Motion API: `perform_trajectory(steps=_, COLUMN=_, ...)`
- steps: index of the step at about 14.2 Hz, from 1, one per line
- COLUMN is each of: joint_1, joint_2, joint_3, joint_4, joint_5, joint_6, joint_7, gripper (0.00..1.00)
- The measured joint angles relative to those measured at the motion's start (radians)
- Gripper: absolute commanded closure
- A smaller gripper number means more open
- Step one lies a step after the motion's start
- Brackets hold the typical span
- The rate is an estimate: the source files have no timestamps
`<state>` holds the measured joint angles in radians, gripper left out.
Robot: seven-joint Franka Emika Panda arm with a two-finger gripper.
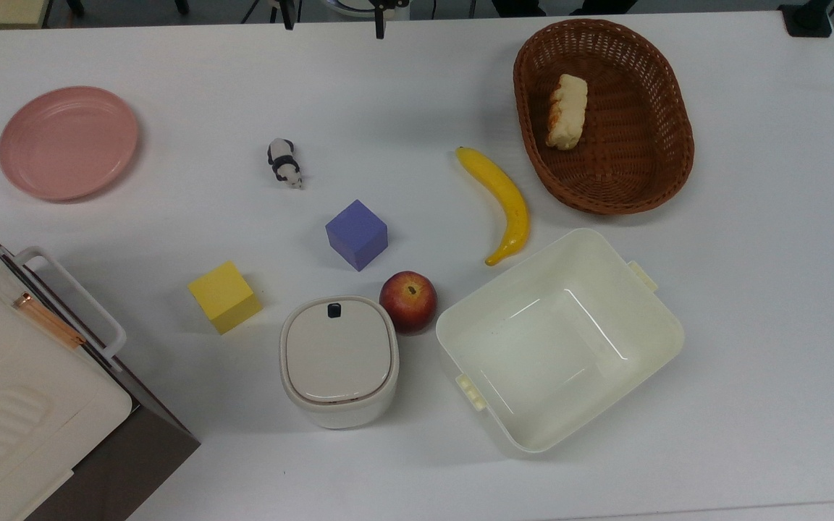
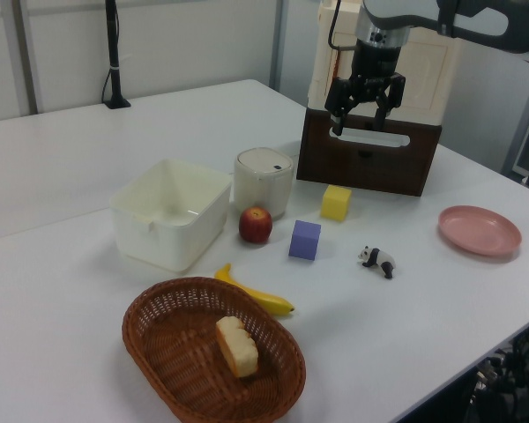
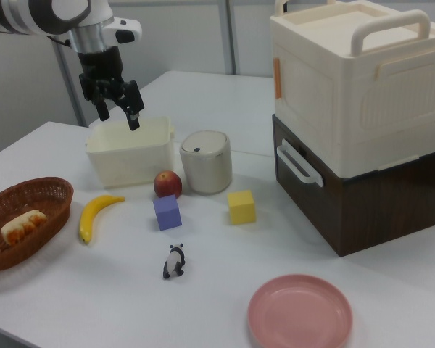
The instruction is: Slide the drawer open
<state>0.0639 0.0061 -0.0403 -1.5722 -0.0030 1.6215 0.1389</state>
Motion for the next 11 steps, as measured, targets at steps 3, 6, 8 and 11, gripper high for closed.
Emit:
perform_trajectory(steps=3, joint_1=0.0, joint_2=-0.003, joint_3=0.001, joint_4=0.0, joint_5=0.0, joint_6=0.0, joint_7=-0.025, gripper=0.0)
perform_trajectory(steps=6, joint_1=0.002, joint_2=-0.005, joint_3=0.003, joint_4=0.0, joint_5=0.0, joint_6=0.0, joint_7=-0.033, gripper=0.0)
perform_trajectory(steps=8, joint_1=0.002, joint_2=-0.005, joint_3=0.003, joint_4=0.0, joint_5=0.0, joint_6=0.0, joint_7=-0.033, gripper=0.0)
perform_trajectory(steps=11, joint_1=0.002, joint_2=-0.005, joint_3=0.003, joint_4=0.0, joint_5=0.0, joint_6=0.0, joint_7=-0.033, gripper=0.0)
